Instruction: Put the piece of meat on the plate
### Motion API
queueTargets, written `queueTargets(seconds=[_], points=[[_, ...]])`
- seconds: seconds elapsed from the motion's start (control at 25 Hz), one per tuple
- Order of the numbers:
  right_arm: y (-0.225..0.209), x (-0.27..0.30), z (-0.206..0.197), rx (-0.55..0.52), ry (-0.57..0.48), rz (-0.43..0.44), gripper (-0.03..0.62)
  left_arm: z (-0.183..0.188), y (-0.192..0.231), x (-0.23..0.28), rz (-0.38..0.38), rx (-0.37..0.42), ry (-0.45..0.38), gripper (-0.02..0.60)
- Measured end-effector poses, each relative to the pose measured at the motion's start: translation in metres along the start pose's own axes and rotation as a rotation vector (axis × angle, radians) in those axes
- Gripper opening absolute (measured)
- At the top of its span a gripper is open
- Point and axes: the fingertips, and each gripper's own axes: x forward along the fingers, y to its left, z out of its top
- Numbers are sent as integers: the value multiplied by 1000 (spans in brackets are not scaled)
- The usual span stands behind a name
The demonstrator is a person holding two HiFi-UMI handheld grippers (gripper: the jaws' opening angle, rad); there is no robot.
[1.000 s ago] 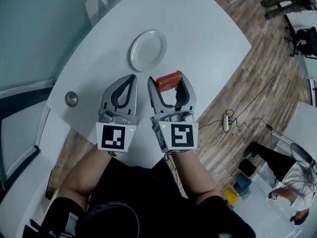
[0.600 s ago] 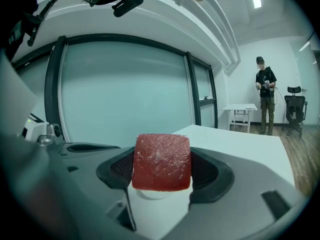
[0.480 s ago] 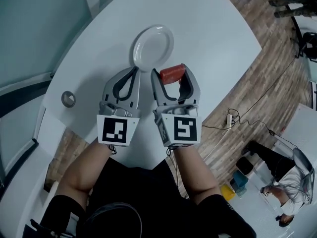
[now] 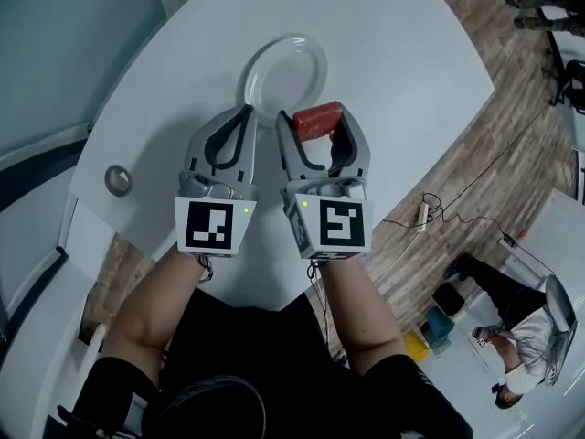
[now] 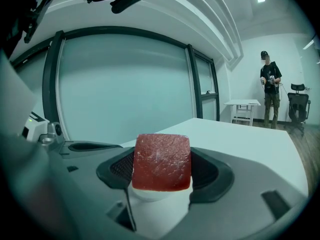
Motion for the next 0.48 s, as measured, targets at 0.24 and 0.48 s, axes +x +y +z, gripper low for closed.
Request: queueTargets(seconds=[0.24,0.48], points=[[-2,9,-4,-12,14,2,313,-7,5,6,8,7,12,0],[-1,20,-10,-13,20,6,313,-14,9,15,18,15,23,0]])
